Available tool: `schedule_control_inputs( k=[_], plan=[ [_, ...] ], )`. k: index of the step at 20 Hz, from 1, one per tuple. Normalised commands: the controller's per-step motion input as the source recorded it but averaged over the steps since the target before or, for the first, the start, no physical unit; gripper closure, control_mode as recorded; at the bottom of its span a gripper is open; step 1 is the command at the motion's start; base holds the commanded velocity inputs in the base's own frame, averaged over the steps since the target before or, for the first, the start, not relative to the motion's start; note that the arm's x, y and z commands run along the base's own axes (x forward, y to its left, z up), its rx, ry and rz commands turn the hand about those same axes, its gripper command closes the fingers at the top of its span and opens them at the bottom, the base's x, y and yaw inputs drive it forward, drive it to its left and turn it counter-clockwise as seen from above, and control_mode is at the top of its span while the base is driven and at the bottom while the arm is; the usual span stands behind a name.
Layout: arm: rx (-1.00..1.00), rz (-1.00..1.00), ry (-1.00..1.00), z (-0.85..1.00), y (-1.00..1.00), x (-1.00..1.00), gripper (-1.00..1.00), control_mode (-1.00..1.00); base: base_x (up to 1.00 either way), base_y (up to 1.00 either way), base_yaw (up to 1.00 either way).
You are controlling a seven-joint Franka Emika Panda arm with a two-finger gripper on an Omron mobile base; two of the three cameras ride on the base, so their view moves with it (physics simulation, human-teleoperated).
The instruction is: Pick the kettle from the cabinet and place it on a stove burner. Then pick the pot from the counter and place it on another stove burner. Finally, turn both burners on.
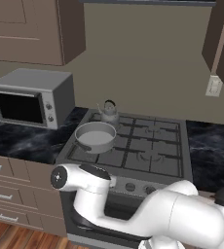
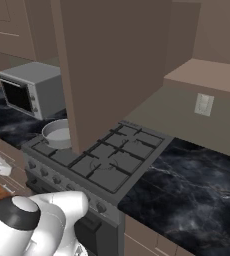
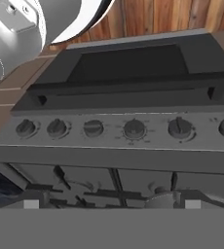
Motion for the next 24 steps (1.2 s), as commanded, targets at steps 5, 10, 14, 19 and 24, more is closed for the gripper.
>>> schedule_control_inputs(
  k=[5,10,14,19,24],
  plan=[
    [0.0,0.0,-0.06,-0.32,0.11,0.0,-1.0,-1.0,0.0,0.0,0.0],
    [0.0,0.0,-0.05,-0.17,0.07,0.0,-1.0,-1.0,0.0,0.0,0.0],
    [0.0,0.0,-0.06,-0.18,0.04,0.09,-1.0,-1.0,0.0,0.0,0.0],
    [0.0,0.0,-0.09,-0.23,0.06,0.17,-1.0,-1.0,0.0,0.0,0.0],
    [0.0,0.0,-0.09,-0.23,0.09,0.17,-1.0,-1.0,0.0,0.0,0.0]
  ],
)
